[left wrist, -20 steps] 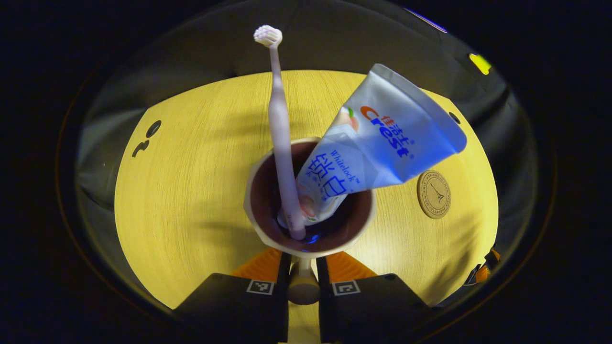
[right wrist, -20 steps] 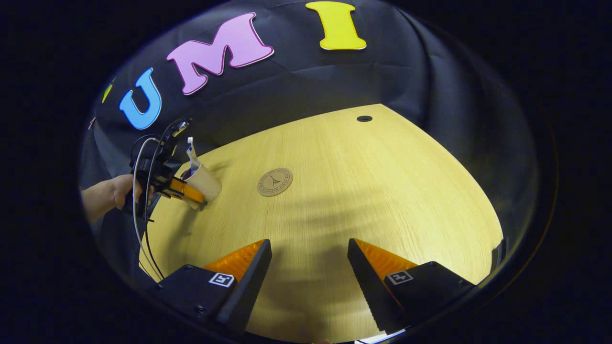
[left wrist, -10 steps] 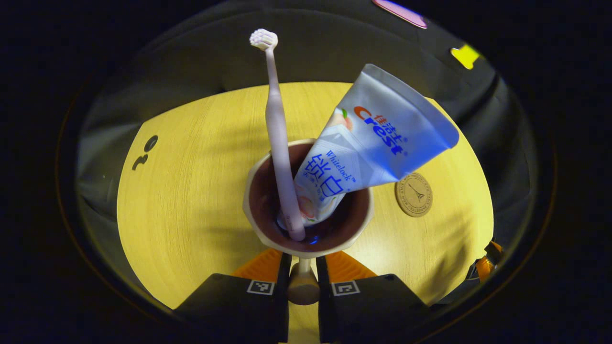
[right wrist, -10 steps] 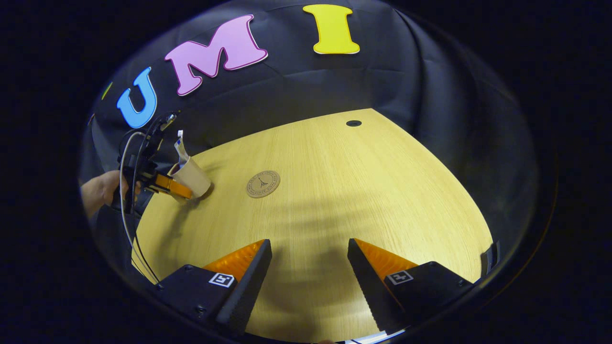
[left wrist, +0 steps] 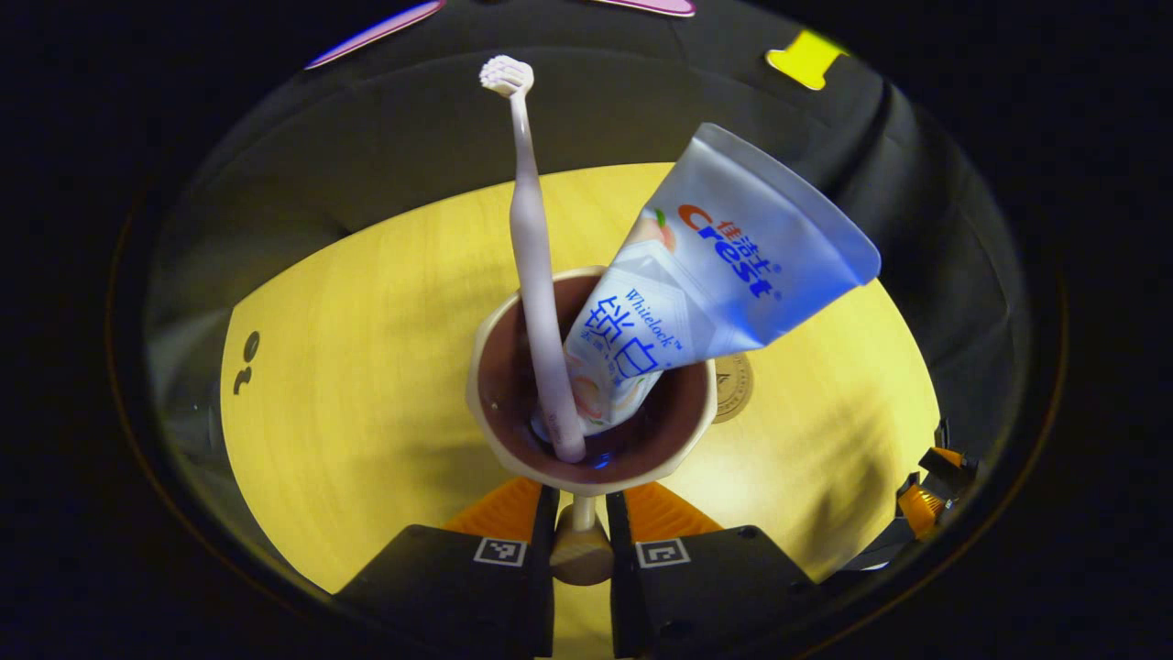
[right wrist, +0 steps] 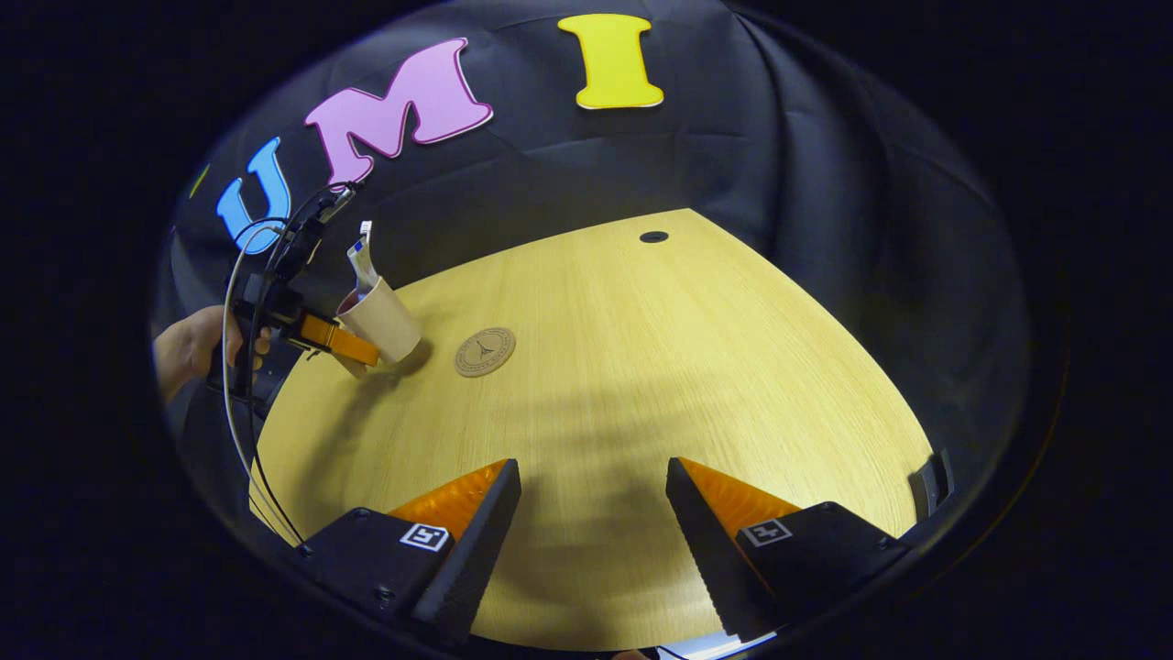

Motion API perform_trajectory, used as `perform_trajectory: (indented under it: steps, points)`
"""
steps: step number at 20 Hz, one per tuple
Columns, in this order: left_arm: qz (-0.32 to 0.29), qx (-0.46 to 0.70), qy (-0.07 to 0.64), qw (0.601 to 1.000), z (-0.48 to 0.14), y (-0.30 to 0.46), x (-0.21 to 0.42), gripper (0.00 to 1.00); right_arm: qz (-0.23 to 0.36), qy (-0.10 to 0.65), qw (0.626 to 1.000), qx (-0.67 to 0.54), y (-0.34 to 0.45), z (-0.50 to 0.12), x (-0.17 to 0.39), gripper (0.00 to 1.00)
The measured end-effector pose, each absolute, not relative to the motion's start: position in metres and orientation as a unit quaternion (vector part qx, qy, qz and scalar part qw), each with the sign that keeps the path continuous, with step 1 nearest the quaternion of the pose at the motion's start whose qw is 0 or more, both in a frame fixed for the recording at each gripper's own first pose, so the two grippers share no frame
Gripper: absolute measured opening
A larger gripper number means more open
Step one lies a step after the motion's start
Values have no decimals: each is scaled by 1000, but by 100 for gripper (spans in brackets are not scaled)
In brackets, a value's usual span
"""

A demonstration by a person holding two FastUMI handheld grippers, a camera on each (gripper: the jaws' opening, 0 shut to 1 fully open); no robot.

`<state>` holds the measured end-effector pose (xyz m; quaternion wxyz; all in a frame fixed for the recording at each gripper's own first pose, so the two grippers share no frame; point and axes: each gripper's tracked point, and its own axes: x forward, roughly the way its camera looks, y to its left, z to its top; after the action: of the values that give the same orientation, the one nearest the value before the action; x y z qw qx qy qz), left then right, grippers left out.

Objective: Put the toothbrush and toothpaste on the desktop into the cup, then pick up the cup and place it on the coaster on the desktop.

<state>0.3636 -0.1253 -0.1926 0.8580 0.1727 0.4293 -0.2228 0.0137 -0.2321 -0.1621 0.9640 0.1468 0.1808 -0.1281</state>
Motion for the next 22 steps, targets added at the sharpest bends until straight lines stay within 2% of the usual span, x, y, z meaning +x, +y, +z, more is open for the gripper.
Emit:
perform_trajectory:
  steps: [3, 4, 5, 7, 8, 11, 22]
  points:
    - [-241, 192, 427, 850, -192, -122, 366, 29, -144, 182, 960, 158, -243, -168, 2, 98]
    - [-247, 192, 427, 848, -191, -123, 366, 34, -150, 182, 958, 161, -247, -170, -3, 98]
    - [-254, 190, 428, 846, -188, -122, 367, 29, -157, 181, 957, 164, -252, -172, -6, 98]
    - [-264, 190, 431, 842, -182, -119, 370, 29, -167, 181, 954, 172, -258, -174, -13, 98]
    - [-267, 194, 430, 840, -182, -117, 370, 34, -171, 182, 952, 176, -260, -177, -15, 98]
    - [-275, 201, 433, 835, -187, -115, 372, 29, -180, 184, 949, 183, -261, -180, -19, 98]
    - [-264, 215, 444, 829, -181, -116, 367, 30, -184, 194, 944, 195, -270, -192, -28, 98]
